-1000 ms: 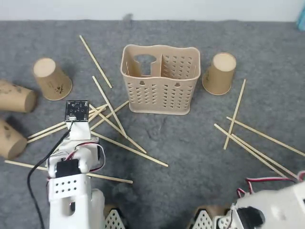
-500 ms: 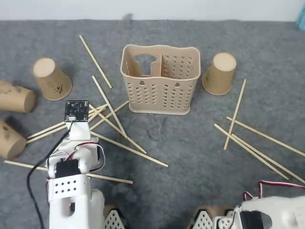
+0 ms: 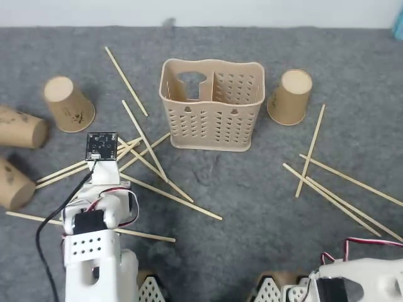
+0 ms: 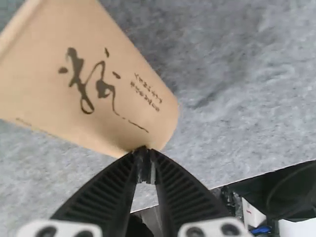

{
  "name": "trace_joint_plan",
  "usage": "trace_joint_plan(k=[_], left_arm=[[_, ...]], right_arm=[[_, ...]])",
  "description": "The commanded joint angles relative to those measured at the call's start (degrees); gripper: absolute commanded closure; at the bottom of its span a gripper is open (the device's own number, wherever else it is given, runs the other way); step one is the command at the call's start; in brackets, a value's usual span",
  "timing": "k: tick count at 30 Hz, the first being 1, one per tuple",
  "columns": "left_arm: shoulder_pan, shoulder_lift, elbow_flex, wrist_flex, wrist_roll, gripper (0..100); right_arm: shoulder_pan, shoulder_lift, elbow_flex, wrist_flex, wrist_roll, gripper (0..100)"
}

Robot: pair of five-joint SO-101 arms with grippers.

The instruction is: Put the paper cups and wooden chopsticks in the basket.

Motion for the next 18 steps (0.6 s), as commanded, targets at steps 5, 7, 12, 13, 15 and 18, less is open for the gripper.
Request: trace_joint_plan(k=[5, 7, 12, 13, 15, 18], left_arm=[[0.3, -1.1, -0.1, -1.4, -0.4, 99], [0.3, -1.1, -0.1, -1.4, -0.4, 99], [0.0, -1.1, -0.1, -1.4, -0.4, 99], [-0.1, -1.1, -0.1, -1.4, -0.4, 99], [-0.1, -1.1, -0.1, -1.4, -0.4, 99], [-0.1, -1.1, -0.1, -1.3, -0.4, 99]], right_arm=[[-4.4, 3.5, -1.1, -0.9, -1.8, 99.1], [-6.4, 3.6, -1.1, -0.8, -5.5, 99.1], [-11.7, 3.3, -1.1, -0.3, -11.8, 99.1], [-13.0, 3.3, -1.1, -0.3, -12.7, 99.1], [-15.3, 3.3, -1.1, -0.3, -14.9, 99.1], [-18.9, 3.2, -1.2, -0.3, -18.5, 99.1]])
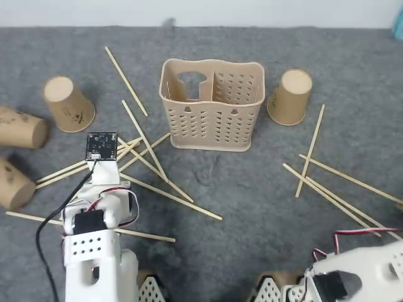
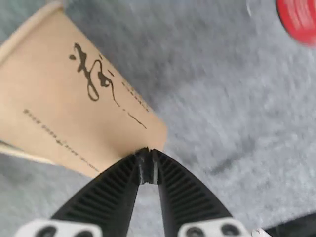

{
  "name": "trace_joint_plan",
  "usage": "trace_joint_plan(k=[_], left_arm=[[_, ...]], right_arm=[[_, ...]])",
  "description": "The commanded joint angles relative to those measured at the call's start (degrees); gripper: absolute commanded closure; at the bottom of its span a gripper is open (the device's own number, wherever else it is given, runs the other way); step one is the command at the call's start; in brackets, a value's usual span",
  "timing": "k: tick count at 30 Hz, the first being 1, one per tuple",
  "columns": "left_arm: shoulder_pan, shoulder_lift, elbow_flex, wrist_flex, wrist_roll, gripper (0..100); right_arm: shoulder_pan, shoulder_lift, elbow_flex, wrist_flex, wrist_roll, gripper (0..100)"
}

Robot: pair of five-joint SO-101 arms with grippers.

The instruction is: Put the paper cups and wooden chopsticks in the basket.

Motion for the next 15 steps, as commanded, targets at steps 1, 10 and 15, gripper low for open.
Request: trace_joint_plan(k=[1, 10, 15], left_arm=[[-0.1, -1.1, -0.1, -1.3, -0.4, 99], [-0.1, -1.1, -0.1, -1.2, -0.4, 99], [-0.1, -1.1, -0.1, -1.2, -0.4, 99]], right_arm=[[-5.8, 1.3, -0.1, 0.4, -4.5, 99.1], [-10.2, 1.5, -20.7, 16.0, -9.7, 99.0], [-12.8, 1.9, -32.8, 22.1, -13.5, 99.0]])
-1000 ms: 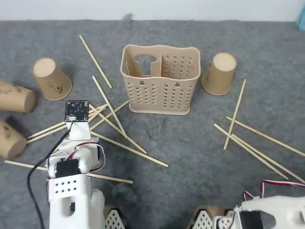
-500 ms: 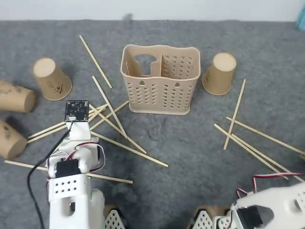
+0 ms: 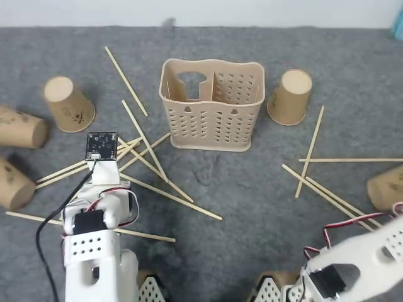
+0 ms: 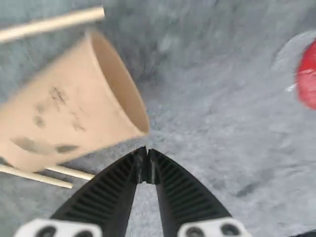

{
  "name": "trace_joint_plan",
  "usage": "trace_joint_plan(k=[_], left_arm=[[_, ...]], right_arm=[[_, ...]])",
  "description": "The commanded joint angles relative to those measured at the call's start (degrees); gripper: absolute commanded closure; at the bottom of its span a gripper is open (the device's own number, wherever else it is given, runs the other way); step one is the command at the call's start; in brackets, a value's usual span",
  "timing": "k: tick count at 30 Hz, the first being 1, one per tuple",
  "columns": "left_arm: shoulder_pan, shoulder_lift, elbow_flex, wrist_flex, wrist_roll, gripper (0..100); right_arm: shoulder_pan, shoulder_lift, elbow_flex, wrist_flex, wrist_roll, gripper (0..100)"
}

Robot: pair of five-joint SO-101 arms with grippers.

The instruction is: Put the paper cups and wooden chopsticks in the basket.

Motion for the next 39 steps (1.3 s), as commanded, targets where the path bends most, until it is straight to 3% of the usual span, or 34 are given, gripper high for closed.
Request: trace_joint_plan(k=[1, 17, 22, 28, 33, 39], left_arm=[[-0.1, -1.1, -0.1, -1.2, -0.4, 99], [-0.1, -1.1, -0.1, -1.2, -0.4, 99], [-0.1, -1.1, -0.1, -1.2, -0.4, 99], [-0.1, -1.1, -0.1, -1.5, -0.4, 99], [-0.1, -1.1, -0.1, -1.5, -0.4, 99], [0.1, -1.1, -0.1, -1.5, -0.4, 99]], right_arm=[[-2.2, -1.4, -9.3, 3.2, -3.2, 99.0], [-1.3, 14.0, -10.5, -7.7, -6.1, 99.1], [-2.7, 17.4, -10.5, -5.2, -6.2, 99.1], [-6.8, 15.0, -10.3, 4.9, -6.2, 99.1], [-7.9, 10.9, -9.3, 4.8, -13.0, 99.1], [-10.8, 0.5, 7.5, 4.8, -12.9, 99.1]])
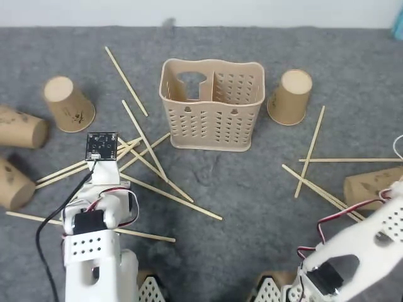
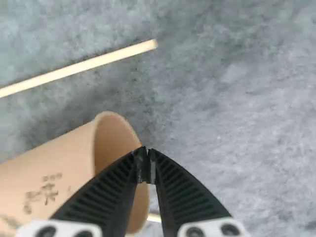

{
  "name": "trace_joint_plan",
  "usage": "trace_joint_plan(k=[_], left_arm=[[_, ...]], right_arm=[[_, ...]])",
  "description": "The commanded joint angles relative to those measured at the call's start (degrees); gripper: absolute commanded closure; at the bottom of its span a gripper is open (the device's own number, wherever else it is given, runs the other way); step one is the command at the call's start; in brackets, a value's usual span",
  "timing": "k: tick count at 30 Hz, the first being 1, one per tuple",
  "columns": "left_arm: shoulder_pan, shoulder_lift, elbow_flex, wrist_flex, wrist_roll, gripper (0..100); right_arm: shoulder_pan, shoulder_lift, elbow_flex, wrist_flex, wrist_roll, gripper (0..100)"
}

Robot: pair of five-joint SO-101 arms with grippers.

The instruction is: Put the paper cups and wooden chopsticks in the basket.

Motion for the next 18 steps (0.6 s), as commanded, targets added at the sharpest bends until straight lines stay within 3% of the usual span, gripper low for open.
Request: trace_joint_plan(k=[1, 10, 18], left_arm=[[0.1, -1.1, -0.1, -1.6, -0.4, 99], [0.0, -1.1, -0.1, -1.6, -0.4, 99], [-0.1, -1.1, -0.1, -1.6, -0.4, 99]], right_arm=[[-3.2, -11.8, 11.2, 2.6, -0.8, 99.1], [-12.8, -29.8, 36.6, 2.4, -1.4, 99.1], [-23.4, -38.5, 44.3, 2.4, -9.9, 99.1]])
